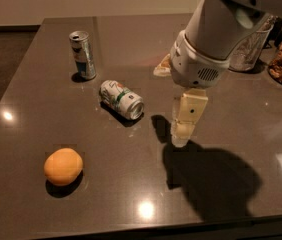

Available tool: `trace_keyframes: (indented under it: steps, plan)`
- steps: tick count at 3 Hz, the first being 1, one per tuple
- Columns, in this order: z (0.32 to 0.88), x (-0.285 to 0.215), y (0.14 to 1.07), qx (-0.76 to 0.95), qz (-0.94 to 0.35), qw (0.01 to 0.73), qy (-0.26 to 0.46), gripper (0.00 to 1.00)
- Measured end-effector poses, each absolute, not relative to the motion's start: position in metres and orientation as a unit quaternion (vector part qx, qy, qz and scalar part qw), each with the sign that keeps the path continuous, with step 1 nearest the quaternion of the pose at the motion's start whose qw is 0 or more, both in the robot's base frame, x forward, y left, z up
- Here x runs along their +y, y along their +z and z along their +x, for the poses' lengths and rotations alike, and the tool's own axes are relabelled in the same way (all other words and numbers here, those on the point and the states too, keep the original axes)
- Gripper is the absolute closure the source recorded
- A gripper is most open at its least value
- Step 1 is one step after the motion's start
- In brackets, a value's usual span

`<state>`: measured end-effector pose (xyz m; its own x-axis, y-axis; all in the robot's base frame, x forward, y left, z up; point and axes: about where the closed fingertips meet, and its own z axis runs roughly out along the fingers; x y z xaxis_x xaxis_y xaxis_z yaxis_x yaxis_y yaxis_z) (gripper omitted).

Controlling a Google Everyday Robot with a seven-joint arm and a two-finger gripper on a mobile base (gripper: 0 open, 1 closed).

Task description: Pick orange

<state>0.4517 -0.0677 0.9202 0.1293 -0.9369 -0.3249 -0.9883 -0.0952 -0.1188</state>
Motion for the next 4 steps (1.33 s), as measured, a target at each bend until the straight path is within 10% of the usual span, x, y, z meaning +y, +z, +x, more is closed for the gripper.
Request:
trace_keyframes:
  steps: [4]
  plan:
    - [0.411, 0.043, 0.903, 0.574, -0.791, 0.162, 0.133, 0.00]
